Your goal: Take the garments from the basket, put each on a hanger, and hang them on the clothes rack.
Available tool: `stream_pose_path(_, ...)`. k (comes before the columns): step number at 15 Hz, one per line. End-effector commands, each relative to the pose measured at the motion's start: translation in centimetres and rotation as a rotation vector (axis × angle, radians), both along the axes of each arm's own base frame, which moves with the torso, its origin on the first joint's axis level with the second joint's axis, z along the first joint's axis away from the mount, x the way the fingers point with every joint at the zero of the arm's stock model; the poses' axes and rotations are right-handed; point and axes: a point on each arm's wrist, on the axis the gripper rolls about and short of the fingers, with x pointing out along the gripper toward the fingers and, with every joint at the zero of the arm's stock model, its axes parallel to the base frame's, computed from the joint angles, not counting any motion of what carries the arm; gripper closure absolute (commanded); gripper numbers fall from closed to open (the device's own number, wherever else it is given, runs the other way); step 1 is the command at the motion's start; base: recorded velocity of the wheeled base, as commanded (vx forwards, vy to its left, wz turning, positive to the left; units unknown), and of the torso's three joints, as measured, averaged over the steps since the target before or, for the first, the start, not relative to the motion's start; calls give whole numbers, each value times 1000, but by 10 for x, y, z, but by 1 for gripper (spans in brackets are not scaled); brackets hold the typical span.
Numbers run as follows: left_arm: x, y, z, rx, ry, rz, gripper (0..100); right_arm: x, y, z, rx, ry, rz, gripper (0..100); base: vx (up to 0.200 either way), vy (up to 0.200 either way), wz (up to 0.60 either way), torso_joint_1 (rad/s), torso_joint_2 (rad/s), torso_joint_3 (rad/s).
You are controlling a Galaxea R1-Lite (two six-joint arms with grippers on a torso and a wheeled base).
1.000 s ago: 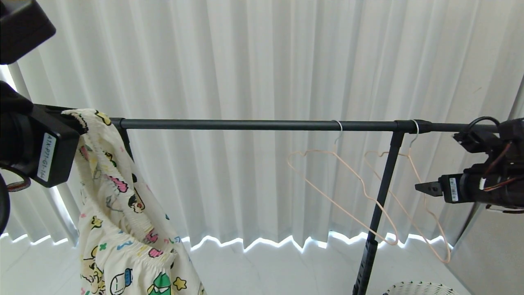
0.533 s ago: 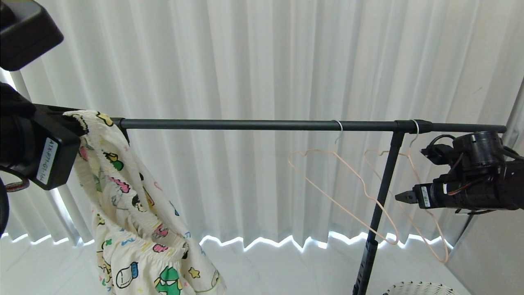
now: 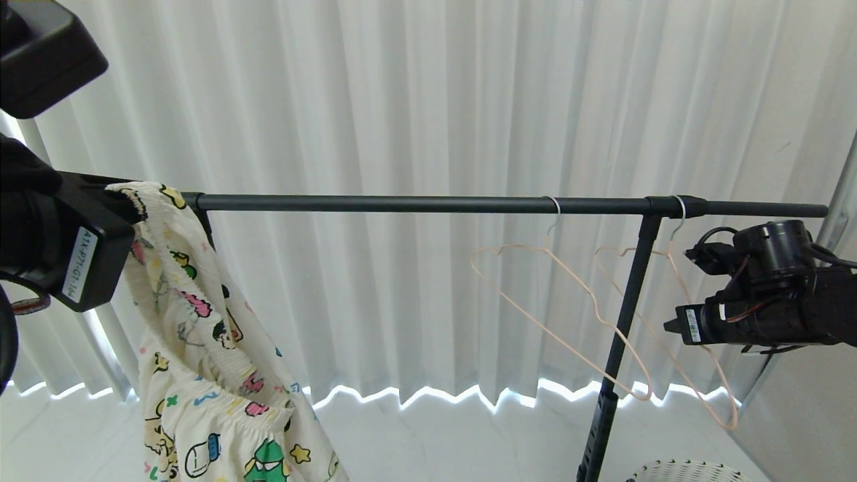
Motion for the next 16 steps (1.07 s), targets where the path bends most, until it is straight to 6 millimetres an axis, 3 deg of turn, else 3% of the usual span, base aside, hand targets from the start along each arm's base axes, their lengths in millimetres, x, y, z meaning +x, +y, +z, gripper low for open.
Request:
stream_pose_path(1, 0, 0, 0, -1, -1, 1, 100, -1, 0, 2, 0, -7, 0, 100, 0, 0, 0, 0, 0, 0)
stream_pose_path(6, -2, 2, 1, -6, -8, 1, 100, -7, -1, 13, 16, -42, -11, 100, 0, 0, 0, 0, 0, 0)
stream_pose_path(11, -3, 2, 1, -7, -6, -2, 100, -34, -4, 54, 57, -179, -31, 100, 0, 0, 0, 0, 0, 0)
stream_pose_path(16, -16, 12, -2, -17, -19, -3, 100, -70, -9, 61, 46, -220, -58, 100, 0, 0, 0, 0, 0, 0)
